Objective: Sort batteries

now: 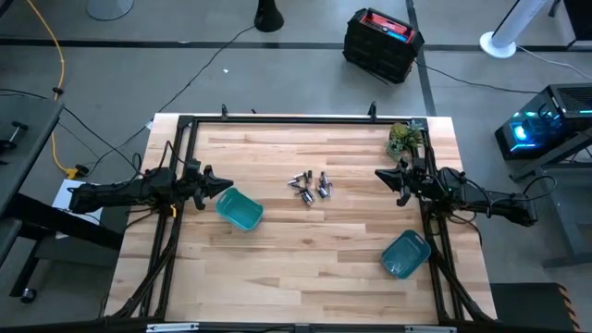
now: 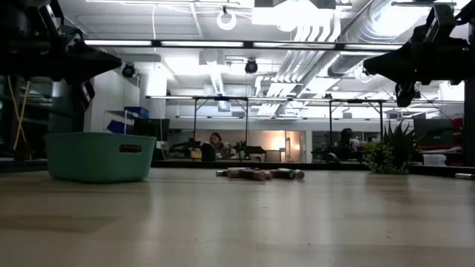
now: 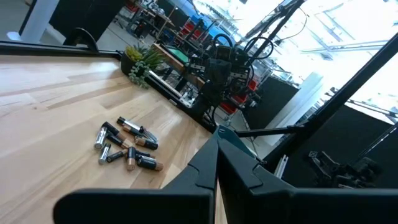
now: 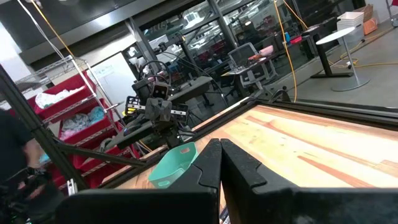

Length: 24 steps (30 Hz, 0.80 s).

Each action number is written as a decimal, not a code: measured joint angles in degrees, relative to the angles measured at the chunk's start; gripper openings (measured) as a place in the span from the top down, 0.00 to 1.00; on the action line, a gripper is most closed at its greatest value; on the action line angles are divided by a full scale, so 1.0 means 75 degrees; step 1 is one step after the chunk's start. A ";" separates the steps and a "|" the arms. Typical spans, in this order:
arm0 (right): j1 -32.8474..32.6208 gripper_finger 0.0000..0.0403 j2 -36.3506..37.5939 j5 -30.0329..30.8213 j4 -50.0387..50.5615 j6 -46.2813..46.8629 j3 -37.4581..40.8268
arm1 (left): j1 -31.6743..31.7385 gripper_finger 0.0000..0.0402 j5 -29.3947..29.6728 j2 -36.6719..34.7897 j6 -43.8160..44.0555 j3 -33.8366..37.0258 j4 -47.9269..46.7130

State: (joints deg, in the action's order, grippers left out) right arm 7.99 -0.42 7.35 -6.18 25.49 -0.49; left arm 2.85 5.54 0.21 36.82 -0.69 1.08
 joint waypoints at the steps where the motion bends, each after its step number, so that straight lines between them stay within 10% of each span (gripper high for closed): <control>1: 0.0000 1.00 0.0001 0.0000 0.0000 -0.0001 0.0003 | 0.0000 1.00 -0.0003 -0.0003 0.0000 0.0000 0.0002; 24: 0.0001 1.00 0.0000 0.0000 -0.0002 0.0001 0.0002 | 0.0002 1.00 0.0479 0.0009 0.0369 0.0003 0.0373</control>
State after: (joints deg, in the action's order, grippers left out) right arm 8.00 -0.42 7.35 -6.19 25.49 -0.48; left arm 2.87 9.13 0.27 39.59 -0.67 3.88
